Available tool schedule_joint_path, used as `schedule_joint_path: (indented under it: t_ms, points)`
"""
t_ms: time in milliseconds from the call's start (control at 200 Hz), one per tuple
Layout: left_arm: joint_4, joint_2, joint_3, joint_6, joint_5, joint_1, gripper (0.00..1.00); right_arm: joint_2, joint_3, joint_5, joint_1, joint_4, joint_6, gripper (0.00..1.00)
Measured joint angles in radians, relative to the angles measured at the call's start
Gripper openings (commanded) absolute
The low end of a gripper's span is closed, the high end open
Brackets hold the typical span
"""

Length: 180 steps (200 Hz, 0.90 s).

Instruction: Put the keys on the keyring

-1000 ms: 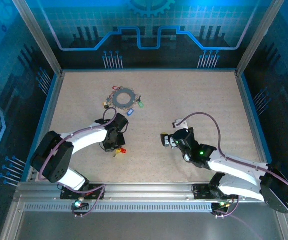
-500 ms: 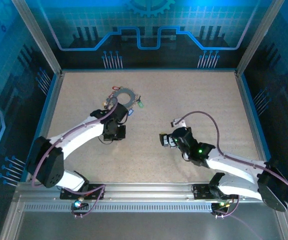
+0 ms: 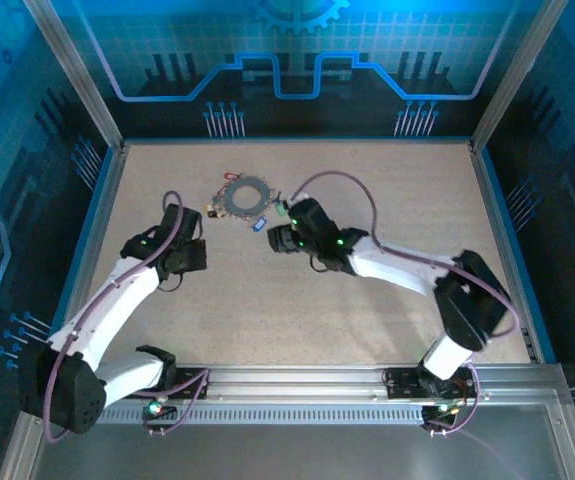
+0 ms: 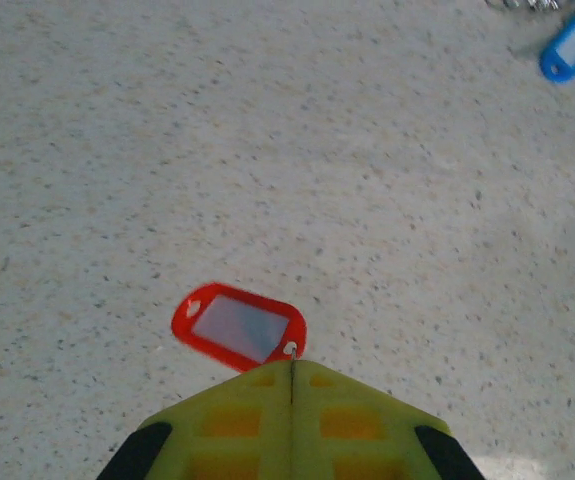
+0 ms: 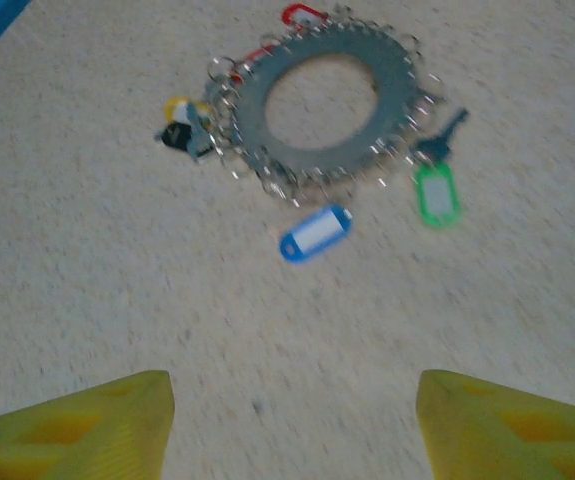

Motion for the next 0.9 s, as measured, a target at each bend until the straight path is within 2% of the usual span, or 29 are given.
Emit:
schedule_joint_path:
  t_ms: [210,375,590,765,900]
  points:
    - [0.032,-0.019,0.000,-0.013,0.084,0.005,0.00,0.309,0.338,-0.111,-0.079,-0.109,0.014,0.59]
    - [0.034,-0.020,0.000,-0.021,0.117,0.005,0.00,0.501,0.555,-0.161,-0.090,-0.212,0.010,0.52]
    - [0.042,-0.024,0.000,-0.024,0.147,0.005,0.00,0.594,0.716,-0.188,-0.082,-0.306,0.005,0.35]
    - [0.043,-0.024,0.000,-0.024,0.151,0.005,0.00,0.645,0.821,-0.203,-0.081,-0.349,0.004,0.29]
    - [0.044,-0.024,0.000,-0.024,0.151,0.005,0.00,0.703,0.908,-0.205,-0.075,-0.394,-0.001,0.29]
